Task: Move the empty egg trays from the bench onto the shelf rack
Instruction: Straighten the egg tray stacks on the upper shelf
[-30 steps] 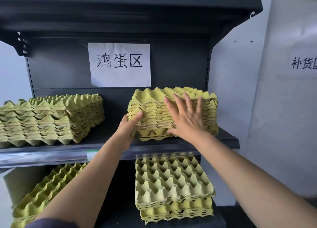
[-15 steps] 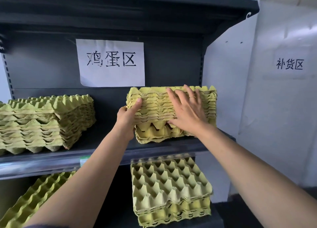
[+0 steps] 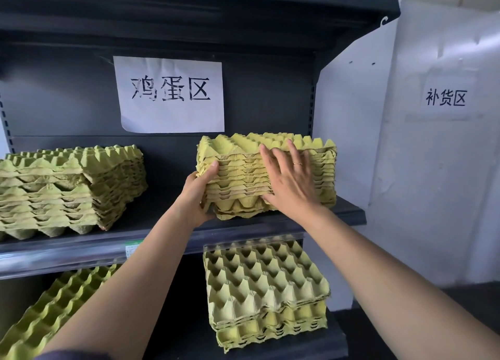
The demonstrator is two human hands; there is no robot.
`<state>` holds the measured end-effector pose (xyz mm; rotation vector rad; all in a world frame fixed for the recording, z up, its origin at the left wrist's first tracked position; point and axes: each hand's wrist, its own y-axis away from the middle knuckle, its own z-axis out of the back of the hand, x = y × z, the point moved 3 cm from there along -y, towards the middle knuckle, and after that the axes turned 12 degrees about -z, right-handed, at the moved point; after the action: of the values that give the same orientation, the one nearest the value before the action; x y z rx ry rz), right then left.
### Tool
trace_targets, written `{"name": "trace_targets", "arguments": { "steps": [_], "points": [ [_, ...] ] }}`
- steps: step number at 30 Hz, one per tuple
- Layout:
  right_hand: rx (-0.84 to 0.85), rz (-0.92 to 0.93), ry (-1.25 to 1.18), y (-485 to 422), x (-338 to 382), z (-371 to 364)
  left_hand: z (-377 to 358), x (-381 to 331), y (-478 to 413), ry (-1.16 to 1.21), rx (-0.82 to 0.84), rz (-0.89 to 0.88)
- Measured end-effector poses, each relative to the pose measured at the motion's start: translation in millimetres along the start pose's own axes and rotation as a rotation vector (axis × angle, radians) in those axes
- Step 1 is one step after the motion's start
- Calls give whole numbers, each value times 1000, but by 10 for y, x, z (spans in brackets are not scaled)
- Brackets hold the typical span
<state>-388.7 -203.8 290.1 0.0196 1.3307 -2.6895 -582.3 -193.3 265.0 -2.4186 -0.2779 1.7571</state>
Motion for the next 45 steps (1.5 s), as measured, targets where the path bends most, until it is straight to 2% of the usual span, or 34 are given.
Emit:
{"name": "trace_targets", "arguments": {
  "steps": [6, 12, 20, 24, 30, 33, 35, 41, 43, 45],
  "points": [
    [33, -3, -96, 26, -115, 63, -140, -17, 114, 52, -12, -11],
    [40, 40, -204, 68, -249, 143, -333, 4, 270, 19, -97, -70],
    [89, 88, -261, -59, -498, 187, -607, -113, 444, -4, -177, -65],
    [46, 91, -218, 46, -579, 147, -718, -76, 530, -5, -168, -97],
    [-46, 112, -305, 140, -597, 166, -720, -66, 602, -37, -217, -125],
    [-180, 4, -398, 258, -602, 233, -737, -58, 626, -43, -226, -111],
    [-180, -92, -518, 326, -578, 293, -751, -78, 672, -47, -244, -91],
    [341, -436, -916, 439, -367, 270, -589, -84, 661, -142, -255, 19],
    [446, -600, -1084, 446, -285, 236, -511, -101, 644, -53, -236, 28],
    [465, -800, -1240, 437, -236, 204, -458, -125, 638, 46, -187, 40]
  ]
}}
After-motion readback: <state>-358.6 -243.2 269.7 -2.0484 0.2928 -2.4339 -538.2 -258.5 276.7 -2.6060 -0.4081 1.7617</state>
